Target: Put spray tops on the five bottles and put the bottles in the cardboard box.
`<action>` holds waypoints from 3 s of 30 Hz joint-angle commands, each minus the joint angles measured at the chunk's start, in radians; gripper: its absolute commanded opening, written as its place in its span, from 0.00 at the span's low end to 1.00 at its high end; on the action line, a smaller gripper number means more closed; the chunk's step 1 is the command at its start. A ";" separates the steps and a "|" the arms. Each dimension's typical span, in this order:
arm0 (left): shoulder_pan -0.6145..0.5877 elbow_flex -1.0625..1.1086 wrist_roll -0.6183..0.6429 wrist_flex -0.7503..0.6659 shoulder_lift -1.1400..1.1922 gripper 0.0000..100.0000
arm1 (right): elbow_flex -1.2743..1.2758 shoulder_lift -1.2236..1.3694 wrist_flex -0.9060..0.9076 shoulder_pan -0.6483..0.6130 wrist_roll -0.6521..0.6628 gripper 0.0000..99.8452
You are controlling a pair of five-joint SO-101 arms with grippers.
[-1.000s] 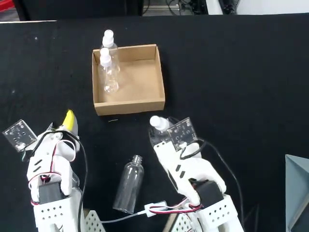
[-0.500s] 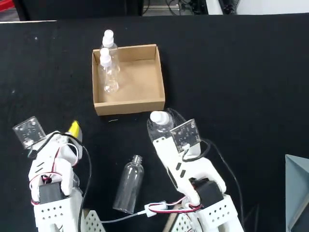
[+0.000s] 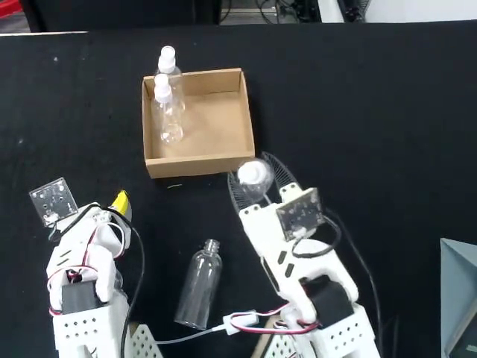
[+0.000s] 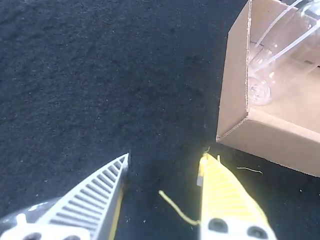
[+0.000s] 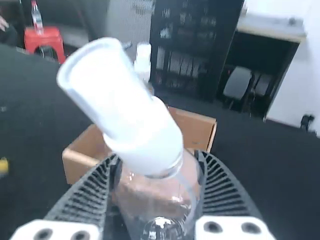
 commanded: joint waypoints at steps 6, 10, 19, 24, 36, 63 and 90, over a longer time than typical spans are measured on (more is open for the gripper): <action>-0.033 0.025 -0.008 -0.002 -0.009 0.21 | -0.183 -0.088 -0.037 -0.064 0.002 0.11; -0.039 0.025 -0.008 -0.003 -0.009 0.21 | -0.223 -0.059 -0.037 -0.112 0.002 0.11; -0.039 0.025 -0.008 -0.002 -0.009 0.21 | -0.426 0.266 -0.040 -0.123 -0.006 0.11; -0.039 0.025 -0.008 0.000 -0.009 0.21 | -0.469 0.432 -0.141 -0.123 -0.008 0.11; -0.039 0.025 -0.008 0.003 -0.009 0.21 | -0.470 0.771 -0.445 -0.152 -0.009 0.11; -0.042 0.025 -0.008 0.032 -0.015 0.21 | -0.739 1.365 -0.667 -0.199 -0.126 0.11; -0.044 0.025 -0.008 0.034 -0.018 0.21 | -0.934 1.727 -0.671 -0.227 -0.121 0.11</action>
